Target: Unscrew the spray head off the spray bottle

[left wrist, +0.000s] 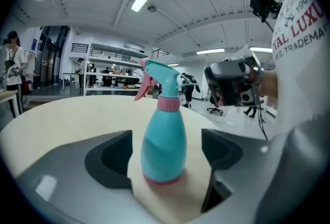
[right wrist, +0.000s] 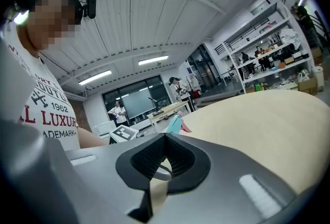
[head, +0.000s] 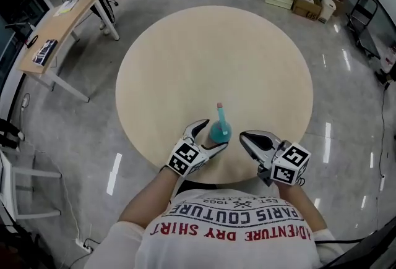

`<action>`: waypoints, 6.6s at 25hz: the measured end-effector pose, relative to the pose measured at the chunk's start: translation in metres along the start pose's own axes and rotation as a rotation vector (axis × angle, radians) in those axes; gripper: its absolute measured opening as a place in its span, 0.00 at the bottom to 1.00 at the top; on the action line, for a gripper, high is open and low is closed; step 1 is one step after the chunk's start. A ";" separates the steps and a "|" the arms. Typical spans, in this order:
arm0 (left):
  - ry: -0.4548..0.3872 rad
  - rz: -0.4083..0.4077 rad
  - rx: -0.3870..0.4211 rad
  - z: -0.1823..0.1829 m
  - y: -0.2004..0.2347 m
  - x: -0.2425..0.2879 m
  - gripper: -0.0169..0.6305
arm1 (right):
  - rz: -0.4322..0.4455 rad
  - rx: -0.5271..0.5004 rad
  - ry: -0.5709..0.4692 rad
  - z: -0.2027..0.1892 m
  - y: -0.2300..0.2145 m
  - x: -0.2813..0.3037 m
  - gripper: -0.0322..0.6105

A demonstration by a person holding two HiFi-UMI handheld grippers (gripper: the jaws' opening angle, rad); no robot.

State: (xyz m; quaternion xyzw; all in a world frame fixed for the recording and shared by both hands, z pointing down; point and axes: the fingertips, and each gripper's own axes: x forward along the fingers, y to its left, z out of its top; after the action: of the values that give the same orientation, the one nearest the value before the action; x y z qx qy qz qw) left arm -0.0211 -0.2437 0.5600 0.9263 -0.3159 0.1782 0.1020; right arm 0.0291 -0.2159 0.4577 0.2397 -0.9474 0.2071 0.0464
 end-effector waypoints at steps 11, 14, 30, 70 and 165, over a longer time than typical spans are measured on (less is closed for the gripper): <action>0.082 -0.056 0.095 -0.018 0.003 0.033 0.54 | -0.004 -0.026 0.034 -0.016 -0.017 0.009 0.13; 0.091 -0.051 0.096 -0.021 0.002 0.032 0.54 | -0.021 -0.078 0.040 -0.022 -0.017 0.017 0.25; 0.086 0.094 0.029 -0.021 -0.003 0.036 0.54 | -0.188 -0.298 0.086 -0.033 -0.032 0.069 0.27; 0.159 0.065 0.038 -0.027 -0.021 0.034 0.54 | 0.025 -0.335 0.112 -0.043 -0.020 0.049 0.26; 0.204 -0.279 0.178 -0.038 -0.008 0.002 0.54 | 0.290 -0.236 0.130 -0.033 0.001 0.073 0.30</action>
State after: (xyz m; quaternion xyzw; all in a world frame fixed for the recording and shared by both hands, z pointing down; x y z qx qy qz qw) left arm -0.0253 -0.2271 0.5951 0.9437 -0.1554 0.2823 0.0750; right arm -0.0362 -0.2332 0.5005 0.0795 -0.9847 0.1144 0.1050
